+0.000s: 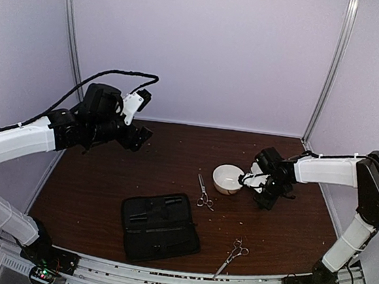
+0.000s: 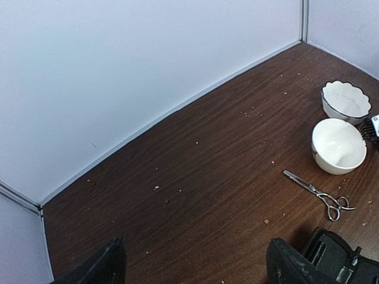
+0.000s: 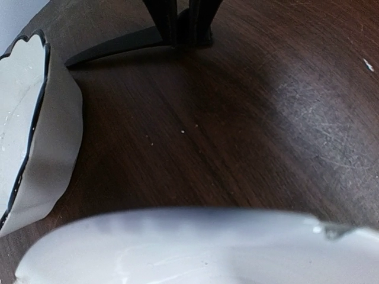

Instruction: Sort the hair-cutting tools

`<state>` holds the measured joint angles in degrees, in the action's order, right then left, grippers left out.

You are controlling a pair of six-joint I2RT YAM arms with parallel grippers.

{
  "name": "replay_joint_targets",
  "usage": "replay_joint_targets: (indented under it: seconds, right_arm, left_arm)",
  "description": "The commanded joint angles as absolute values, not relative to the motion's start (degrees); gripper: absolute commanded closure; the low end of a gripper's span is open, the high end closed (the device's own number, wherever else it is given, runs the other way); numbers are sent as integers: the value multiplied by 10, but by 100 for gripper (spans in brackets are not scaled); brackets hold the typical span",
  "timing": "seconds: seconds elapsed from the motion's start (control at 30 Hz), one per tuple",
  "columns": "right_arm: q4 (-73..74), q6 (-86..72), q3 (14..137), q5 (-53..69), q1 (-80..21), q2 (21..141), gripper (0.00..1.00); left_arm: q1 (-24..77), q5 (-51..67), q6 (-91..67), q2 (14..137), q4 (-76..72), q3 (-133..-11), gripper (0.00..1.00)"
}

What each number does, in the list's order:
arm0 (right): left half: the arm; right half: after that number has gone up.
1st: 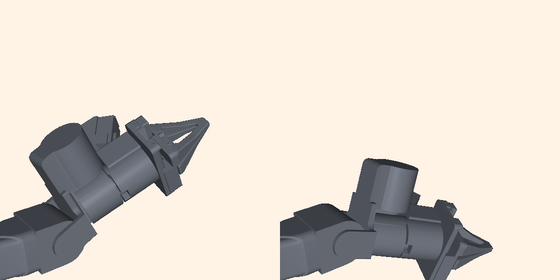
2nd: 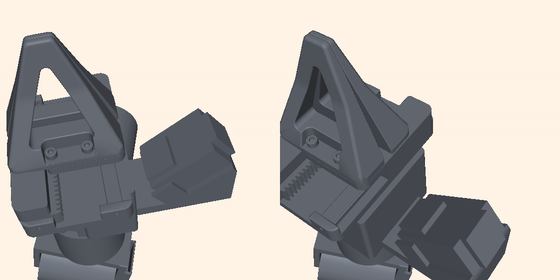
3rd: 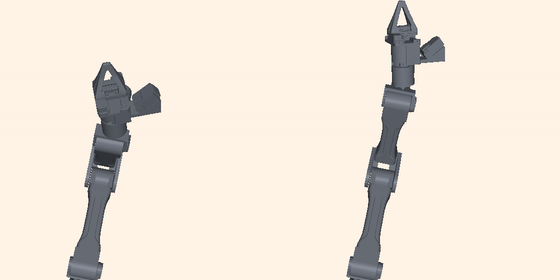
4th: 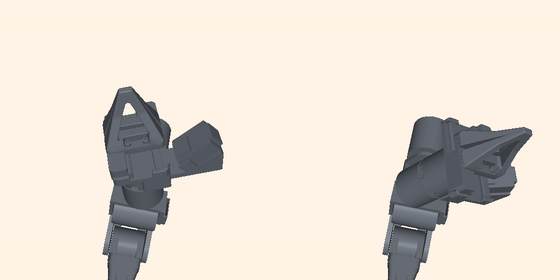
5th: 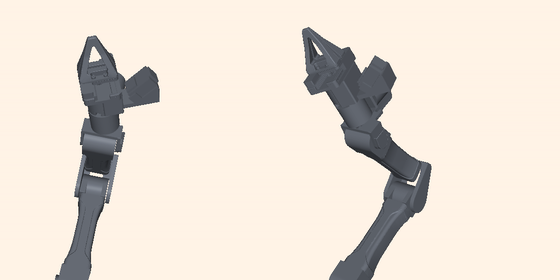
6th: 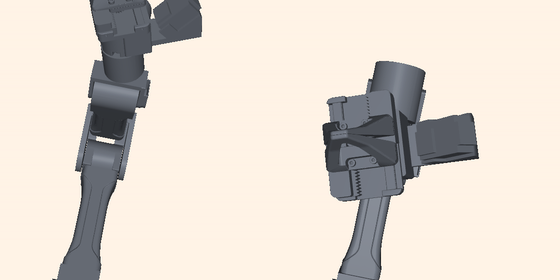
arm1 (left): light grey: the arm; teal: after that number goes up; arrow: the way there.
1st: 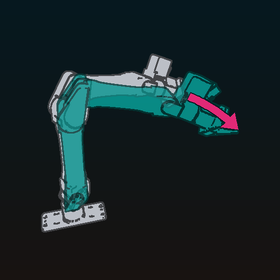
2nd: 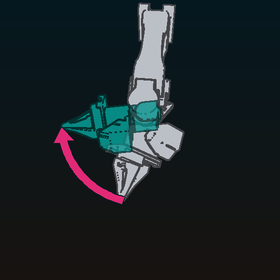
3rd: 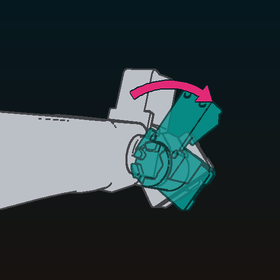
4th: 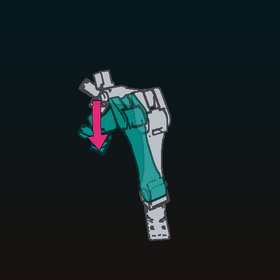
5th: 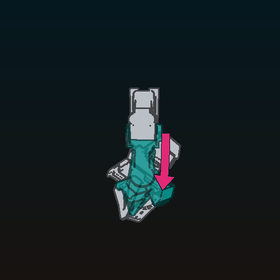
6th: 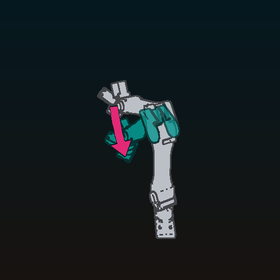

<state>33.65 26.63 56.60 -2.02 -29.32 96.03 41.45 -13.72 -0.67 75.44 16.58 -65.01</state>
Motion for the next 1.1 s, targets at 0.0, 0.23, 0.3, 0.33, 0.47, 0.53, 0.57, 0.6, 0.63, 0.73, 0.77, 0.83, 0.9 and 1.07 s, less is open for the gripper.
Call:
replay_joint_targets:
  seconds: [0.0, 0.23, 0.3, 0.33, 0.47, 0.53, 0.57, 0.6, 0.63, 0.73, 0.77, 0.83, 0.9, 1.07]
  right_arm:
    - [376, 261, 570, -37, -302, 932, 93]
    - [450, 259, 598, 18, -303, 892, 100]
    - [464, 259, 608, 38, -303, 888, 100]
    - [471, 260, 612, 48, -303, 885, 100]
    - [493, 259, 634, 85, -303, 873, 100]
    - [506, 261, 651, 119, -303, 865, 100]
    - [514, 262, 661, 139, -303, 861, 100]
    - [519, 261, 672, 155, -303, 859, 100]
    - [524, 258, 683, 167, -303, 857, 100]
    - [544, 256, 725, 204, -303, 858, 100]
    - [550, 255, 744, 217, -303, 859, 100]
    - [560, 257, 763, 240, -303, 862, 100]
    - [563, 257, 782, 284, -303, 859, 100]
    - [541, 249, 803, 429, -303, 831, 100]
  left_arm:
    - [414, -128, 2, 744, 149, -655, 15]
    - [414, -107, 7, 737, 140, -648, 15]
    - [414, -100, 8, 738, 141, -649, 15]
    - [414, -95, 9, 739, 141, -649, 15]
    - [414, -67, 16, 742, 126, -642, 21]
    - [414, -34, 22, 739, 111, -630, 23]
    - [415, -10, 27, 735, 97, -621, 25]
    - [416, 12, 32, 731, 74, -610, 26]
    - [416, 37, 41, 725, 58, -597, 27]
    - [418, 99, 66, 716, 24, -566, 28]
    - [419, 116, 69, 718, 23, -566, 29]
    - [419, 145, 71, 725, 26, -569, 30]
    - [420, 174, 69, 732, 23, -569, 32]
    - [452, 211, 54, 730, -34, -539, 36]
